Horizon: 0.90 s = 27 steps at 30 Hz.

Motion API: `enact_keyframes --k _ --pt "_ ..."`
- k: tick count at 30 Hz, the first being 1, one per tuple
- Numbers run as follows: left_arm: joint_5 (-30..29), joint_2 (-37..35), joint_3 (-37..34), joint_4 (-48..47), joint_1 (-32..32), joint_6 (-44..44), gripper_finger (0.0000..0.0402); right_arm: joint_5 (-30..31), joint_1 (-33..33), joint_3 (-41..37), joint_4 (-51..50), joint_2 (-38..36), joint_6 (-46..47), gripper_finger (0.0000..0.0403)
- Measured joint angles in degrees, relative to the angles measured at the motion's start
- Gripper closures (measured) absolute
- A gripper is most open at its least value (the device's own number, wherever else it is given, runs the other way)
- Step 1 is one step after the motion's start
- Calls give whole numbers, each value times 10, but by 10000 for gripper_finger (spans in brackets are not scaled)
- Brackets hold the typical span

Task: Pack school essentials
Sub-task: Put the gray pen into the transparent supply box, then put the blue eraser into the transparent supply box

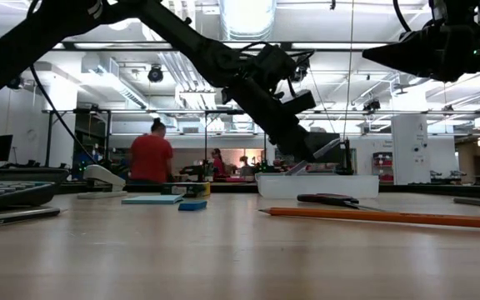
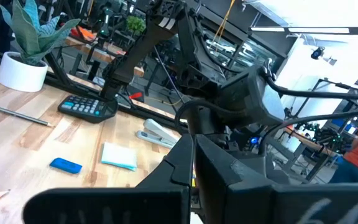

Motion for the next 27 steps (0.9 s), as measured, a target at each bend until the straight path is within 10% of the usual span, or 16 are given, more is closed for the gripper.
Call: enact_keyframes --k 27 --pt "-10 -82 -1 -56 -61 -67 332 1 0 0 -11 0 -16 394"
